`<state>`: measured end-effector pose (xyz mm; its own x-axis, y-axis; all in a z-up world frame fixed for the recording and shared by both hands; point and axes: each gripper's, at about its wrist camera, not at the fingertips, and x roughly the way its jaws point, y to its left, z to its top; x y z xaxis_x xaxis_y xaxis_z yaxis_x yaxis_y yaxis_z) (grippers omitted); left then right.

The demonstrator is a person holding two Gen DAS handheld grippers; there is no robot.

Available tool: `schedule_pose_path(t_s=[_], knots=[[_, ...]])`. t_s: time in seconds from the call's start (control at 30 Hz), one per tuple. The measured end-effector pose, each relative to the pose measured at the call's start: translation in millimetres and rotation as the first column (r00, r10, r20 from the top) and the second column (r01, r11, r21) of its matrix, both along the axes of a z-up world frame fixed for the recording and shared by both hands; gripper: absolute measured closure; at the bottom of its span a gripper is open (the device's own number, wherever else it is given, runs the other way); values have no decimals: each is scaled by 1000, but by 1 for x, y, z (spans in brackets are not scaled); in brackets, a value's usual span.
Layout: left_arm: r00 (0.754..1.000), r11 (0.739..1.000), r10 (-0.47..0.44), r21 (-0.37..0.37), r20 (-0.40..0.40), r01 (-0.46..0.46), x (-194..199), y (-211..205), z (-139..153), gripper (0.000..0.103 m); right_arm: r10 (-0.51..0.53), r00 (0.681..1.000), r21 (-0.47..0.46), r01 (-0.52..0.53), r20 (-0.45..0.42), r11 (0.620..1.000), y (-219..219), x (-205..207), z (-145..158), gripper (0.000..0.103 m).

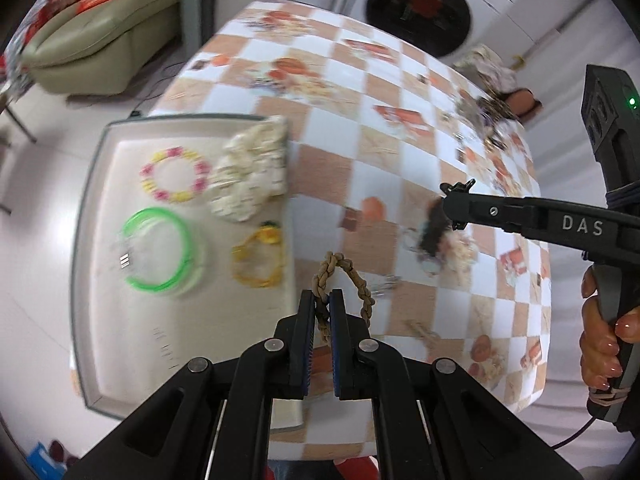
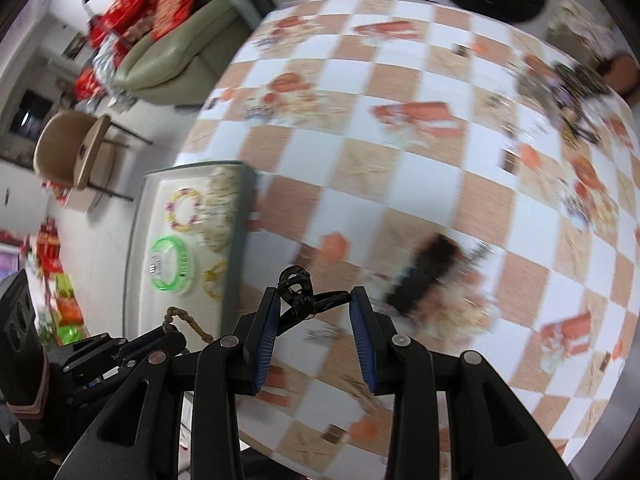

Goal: Organize jewelry
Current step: 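Carry the claw clip and braided bracelet over the white tray with both tools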

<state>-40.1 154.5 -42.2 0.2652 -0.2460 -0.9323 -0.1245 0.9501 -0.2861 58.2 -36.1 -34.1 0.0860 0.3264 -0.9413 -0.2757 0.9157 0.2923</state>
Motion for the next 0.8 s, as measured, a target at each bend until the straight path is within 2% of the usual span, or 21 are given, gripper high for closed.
schedule_pose_path(t_s=[0.23, 0.47, 0.63, 0.8], knots=[[992, 992, 127, 15, -22, -127, -27, 54, -11, 91, 148, 989, 5, -148, -6, 989, 78, -3, -4, 64], [973, 975, 221, 48, -70, -218, -47, 94, -40, 91, 268, 963, 22, -267, -35, 963, 151, -10, -21, 64], [958, 962, 268, 74, -97, -262, -57, 112, -58, 91, 331, 941, 27, -330, -68, 944, 193, -16, -40, 64], [956, 960, 273, 96, -112, -263, -58, 119, -70, 91, 365, 925, 19, -365, -106, 931, 222, -16, -62, 64]])
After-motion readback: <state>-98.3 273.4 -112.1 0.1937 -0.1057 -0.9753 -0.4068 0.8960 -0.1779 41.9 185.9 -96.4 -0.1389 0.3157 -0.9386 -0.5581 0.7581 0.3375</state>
